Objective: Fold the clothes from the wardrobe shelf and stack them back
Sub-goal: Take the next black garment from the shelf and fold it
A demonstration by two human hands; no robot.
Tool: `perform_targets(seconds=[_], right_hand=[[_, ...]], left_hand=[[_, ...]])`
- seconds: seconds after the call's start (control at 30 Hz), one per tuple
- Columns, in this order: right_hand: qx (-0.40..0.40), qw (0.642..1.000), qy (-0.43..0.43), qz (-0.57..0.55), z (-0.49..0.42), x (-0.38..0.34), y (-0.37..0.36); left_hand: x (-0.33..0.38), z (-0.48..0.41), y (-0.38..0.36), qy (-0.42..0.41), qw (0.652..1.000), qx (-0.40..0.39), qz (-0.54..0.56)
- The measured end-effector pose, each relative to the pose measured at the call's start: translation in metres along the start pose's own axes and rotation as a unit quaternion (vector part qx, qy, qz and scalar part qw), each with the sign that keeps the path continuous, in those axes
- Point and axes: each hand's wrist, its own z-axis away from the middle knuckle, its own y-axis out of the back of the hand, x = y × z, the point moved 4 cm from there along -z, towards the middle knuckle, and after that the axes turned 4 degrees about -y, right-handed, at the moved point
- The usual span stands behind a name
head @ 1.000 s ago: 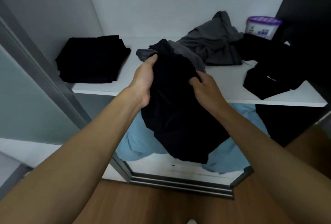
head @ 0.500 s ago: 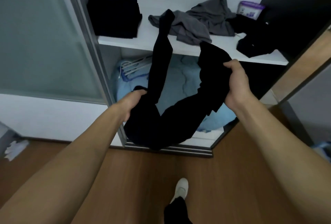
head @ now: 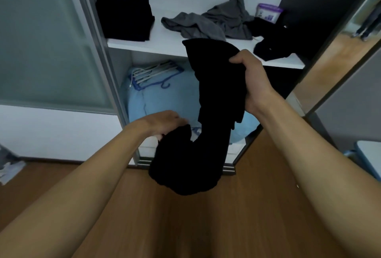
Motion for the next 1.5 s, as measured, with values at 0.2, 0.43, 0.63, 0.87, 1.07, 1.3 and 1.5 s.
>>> perform_targets(seconds=[0.2,0.43,0.63,0.87,1.07,1.3,1.5], right_hand=[[0.019,0.999,0.035,-0.033,0.016,-0.024,0.010],[0.026,0.988,0.078,-0.131,0.028,-0.030,0.043],[0.025,0.983,0.078,-0.163,0.034,-0.032,0.050],[0.091,0.978,0.061,-0.178,0.025,-0.033,0.081],[0.106,0.955,0.089,-0.263,0.010,-0.019,0.101],[0.191,0.974,0.021,-0.117,-0.018,0.021,0.140],[0.017,0.857,-0.039,0.513,-0.017,0.091,0.126]], left_hand=[[0.077,-0.011,-0.018,-0.230,0.936,-0.041,0.264],[0.103,-0.017,-0.015,-0.230,0.956,0.089,0.156],[0.085,-0.022,-0.051,-0.181,0.978,-0.083,0.055],[0.027,-0.026,-0.060,-0.092,0.986,-0.103,0.094],[-0.016,-0.016,-0.066,0.001,0.992,-0.109,0.057],[-0.019,-0.015,-0.054,0.005,0.975,0.043,0.219],[0.052,-0.027,-0.047,-0.037,0.935,0.125,0.330]])
